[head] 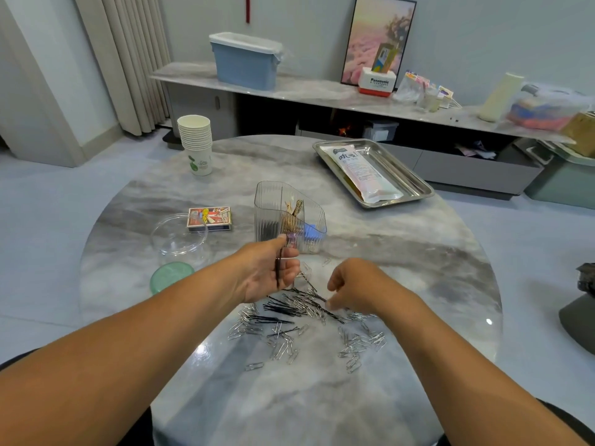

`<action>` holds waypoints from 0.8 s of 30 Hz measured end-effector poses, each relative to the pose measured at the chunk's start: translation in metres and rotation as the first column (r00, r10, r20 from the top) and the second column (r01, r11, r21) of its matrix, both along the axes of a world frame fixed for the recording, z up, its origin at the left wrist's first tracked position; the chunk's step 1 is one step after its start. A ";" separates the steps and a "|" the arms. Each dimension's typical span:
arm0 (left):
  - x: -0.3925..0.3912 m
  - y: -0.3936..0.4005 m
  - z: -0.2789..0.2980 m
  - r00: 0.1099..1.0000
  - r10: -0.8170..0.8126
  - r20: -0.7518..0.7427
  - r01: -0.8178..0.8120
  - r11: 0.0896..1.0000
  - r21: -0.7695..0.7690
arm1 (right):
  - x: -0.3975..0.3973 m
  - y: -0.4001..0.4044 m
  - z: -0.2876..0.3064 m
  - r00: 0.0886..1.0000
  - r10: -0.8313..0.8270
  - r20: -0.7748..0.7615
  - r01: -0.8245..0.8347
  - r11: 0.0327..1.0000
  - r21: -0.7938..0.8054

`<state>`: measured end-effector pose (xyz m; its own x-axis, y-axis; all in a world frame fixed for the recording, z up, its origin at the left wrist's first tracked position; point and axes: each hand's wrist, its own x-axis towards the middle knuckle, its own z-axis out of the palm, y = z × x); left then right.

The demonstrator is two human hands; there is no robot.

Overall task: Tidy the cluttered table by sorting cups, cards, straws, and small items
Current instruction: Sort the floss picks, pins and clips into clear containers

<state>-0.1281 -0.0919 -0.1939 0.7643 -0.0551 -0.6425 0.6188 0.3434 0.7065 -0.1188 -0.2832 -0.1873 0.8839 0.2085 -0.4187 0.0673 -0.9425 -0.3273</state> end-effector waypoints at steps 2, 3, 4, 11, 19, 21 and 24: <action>0.002 -0.001 0.000 1.000 0.009 0.014 -0.009 1.000 0.029 | -0.004 0.003 -0.009 0.996 0.090 0.019 -0.087 0.989 -0.116; 0.002 -0.002 0.000 1.000 0.016 0.020 -0.017 0.999 0.033 | -0.006 0.005 -0.011 0.991 0.129 0.036 -0.122 0.981 -0.152; 0.003 -0.003 0.001 0.999 0.025 0.024 -0.026 0.999 0.034 | -0.006 0.007 -0.013 0.984 0.166 0.057 -0.153 0.971 -0.183; 0.001 -0.010 0.002 0.998 0.050 0.030 -0.050 0.999 0.009 | -0.006 0.017 -0.012 0.930 0.326 0.172 -0.256 0.907 -0.336; 0.000 -0.007 0.002 0.992 0.127 0.003 -0.126 0.985 -0.122 | -0.009 0.025 -0.009 0.913 0.374 0.165 -0.287 0.873 -0.394; 0.000 -0.005 0.002 0.992 0.128 -0.003 -0.128 0.982 -0.138 | -0.004 0.021 -0.011 0.948 0.282 0.145 -0.224 0.920 -0.321; -0.002 -0.002 0.002 0.991 0.131 -0.015 -0.131 0.984 -0.117 | 0.008 0.009 -0.007 0.995 0.045 0.086 -0.041 0.998 -0.050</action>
